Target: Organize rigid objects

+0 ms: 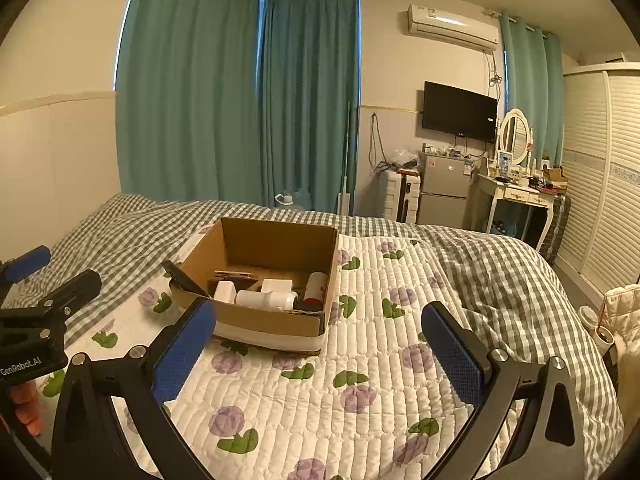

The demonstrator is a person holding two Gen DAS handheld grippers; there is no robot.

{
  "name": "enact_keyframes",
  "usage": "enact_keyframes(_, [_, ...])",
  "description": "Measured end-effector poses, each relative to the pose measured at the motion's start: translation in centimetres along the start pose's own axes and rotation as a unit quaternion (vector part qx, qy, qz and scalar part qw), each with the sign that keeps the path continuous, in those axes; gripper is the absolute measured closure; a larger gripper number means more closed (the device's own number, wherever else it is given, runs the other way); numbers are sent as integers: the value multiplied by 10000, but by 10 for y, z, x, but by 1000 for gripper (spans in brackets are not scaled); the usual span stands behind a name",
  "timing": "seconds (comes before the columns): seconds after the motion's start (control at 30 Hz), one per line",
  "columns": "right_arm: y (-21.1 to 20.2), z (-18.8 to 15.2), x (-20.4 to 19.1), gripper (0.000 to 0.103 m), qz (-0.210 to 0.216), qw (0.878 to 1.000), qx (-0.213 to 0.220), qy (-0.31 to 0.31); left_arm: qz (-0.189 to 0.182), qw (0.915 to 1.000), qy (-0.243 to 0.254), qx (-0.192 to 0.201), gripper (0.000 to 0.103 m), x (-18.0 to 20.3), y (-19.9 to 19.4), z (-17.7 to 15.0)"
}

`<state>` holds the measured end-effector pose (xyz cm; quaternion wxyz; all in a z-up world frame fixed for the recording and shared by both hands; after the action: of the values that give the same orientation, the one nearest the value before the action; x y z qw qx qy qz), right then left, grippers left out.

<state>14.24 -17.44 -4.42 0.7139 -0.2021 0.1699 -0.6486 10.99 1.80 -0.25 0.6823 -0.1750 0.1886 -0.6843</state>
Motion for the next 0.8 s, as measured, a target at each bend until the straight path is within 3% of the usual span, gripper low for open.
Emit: enact_keyframes(0.8, [1,0,-2,0,-37,10000,-48,-13,-12,10000,14,-11,0,3,-2,-1])
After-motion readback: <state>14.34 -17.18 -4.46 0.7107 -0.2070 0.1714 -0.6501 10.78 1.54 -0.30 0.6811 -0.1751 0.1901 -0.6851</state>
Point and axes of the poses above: each gripper's, at about its wrist camera, not at the fingertips, and y roughly the way its jaws point, x to its right, z to its top, the point moved 8 cm from there along y, roughly the way its jaws point, and after that the axes turned 9 degrees about -x, right-handed, at the moved point
